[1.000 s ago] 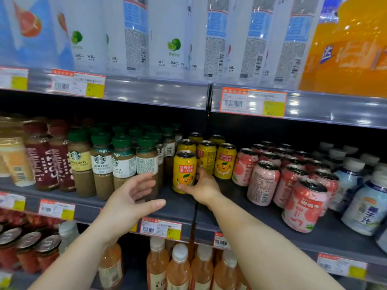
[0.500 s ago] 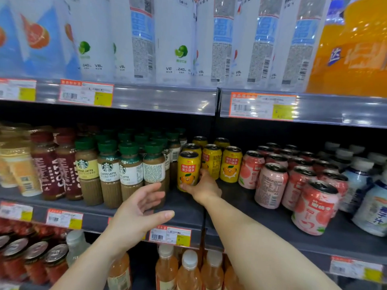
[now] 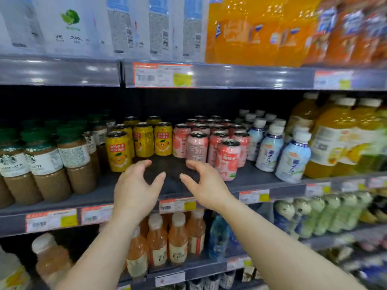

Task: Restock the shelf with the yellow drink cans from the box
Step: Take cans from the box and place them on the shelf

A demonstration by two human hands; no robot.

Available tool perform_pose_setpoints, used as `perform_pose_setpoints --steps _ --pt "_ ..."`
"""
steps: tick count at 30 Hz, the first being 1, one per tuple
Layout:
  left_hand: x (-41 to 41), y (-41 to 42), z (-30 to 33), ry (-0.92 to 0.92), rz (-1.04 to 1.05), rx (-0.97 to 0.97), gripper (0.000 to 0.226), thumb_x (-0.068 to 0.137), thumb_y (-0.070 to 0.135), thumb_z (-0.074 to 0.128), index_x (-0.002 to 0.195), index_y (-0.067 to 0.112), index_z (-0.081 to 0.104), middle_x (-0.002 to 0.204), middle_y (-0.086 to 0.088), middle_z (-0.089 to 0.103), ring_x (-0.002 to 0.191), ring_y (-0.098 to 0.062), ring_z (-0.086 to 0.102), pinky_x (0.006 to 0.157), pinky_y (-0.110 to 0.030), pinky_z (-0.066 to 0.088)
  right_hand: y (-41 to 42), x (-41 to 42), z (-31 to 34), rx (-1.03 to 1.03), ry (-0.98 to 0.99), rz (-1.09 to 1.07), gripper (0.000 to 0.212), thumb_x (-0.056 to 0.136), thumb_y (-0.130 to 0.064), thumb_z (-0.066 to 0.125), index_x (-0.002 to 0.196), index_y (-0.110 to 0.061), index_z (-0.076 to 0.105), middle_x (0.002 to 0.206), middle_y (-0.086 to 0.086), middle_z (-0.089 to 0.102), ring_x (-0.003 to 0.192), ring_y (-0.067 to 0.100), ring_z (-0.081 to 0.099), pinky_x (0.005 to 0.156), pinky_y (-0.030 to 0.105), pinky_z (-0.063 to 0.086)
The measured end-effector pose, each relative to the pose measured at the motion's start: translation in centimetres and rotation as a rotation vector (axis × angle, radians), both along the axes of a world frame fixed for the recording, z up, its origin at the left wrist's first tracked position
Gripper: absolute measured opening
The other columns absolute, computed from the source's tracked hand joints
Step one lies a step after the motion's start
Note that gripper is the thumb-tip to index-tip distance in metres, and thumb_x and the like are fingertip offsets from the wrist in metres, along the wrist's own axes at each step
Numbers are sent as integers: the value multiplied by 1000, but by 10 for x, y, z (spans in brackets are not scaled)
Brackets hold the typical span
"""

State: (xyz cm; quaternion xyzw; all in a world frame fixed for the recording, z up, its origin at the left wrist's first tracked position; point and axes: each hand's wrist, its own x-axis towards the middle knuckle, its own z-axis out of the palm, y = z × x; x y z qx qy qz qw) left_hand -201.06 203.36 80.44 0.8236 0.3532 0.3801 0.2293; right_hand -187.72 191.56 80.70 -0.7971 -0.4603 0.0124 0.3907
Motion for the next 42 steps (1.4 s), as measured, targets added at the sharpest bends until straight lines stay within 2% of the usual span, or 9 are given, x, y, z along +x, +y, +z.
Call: perform_pose_setpoints --steps 3,5,8,11,17,21,25,31,42 --pt "34 -55 -12 309 40 178 65 88 56 49 144 24 38 153 -9 34 141 -32 26 114 -50 22 -67 17 -12 -103 -215 -145 53 94 -48 47 142 -25 40 140 2 47 131 25 37 107 42 34" --pt "57 -106 -21 405 -6 224 67 90 59 42 148 27 28 159 -8 19 146 -32 11 117 -51 10 -119 28 -24 -200 -347 -234 56 95 -49 43 145 -24 35 146 4 40 136 28 29 111 42 28" --pt "91 -199 -32 446 -106 246 67 92 59 37 150 29 23 161 -6 9 147 -30 2 118 -50 4 -215 52 -46 -305 -324 -342 60 97 -50 36 150 -27 22 158 6 20 146 27 9 118 45 11" --pt "125 -303 -43 472 -209 220 67 93 60 35 150 28 22 162 -7 6 148 -29 0 118 -49 1 -325 77 -58 -394 -299 -446 62 98 -52 31 152 -28 14 161 4 10 148 27 1 118 46 4" --pt "199 -492 -54 481 -481 242 68 91 63 33 150 32 19 162 -4 6 148 -27 -5 119 -50 0 -531 115 -63 -422 -224 -682 60 98 -51 32 151 -28 18 160 4 14 147 27 3 116 49 3" --pt "247 -588 -56 452 -650 270 67 92 62 33 151 33 17 162 -2 2 148 -25 -6 119 -49 -4 -630 146 -64 -403 -242 -859 57 93 -51 36 146 -29 30 154 5 29 144 30 16 114 51 15" --pt "298 -661 -63 414 -776 286 65 91 60 37 148 34 21 162 -2 4 148 -25 -4 119 -50 -2 -703 183 -74 -385 -194 -982 69 81 -58 23 140 -27 41 147 8 40 140 33 27 112 52 21" --pt "396 -734 -84 403 -838 344 62 92 58 37 147 33 24 162 -3 7 148 -26 -2 118 -50 -3 -775 279 -95 -437 -135 -1039 56 95 -49 39 147 -30 28 156 3 24 146 27 10 116 47 9" --pt "598 -797 -126 414 -900 317 65 94 57 36 151 31 19 161 1 12 148 -23 1 118 -45 -4 -851 482 -131 -410 -72 -986 58 94 -50 44 146 -29 30 155 2 29 146 24 13 118 45 12"
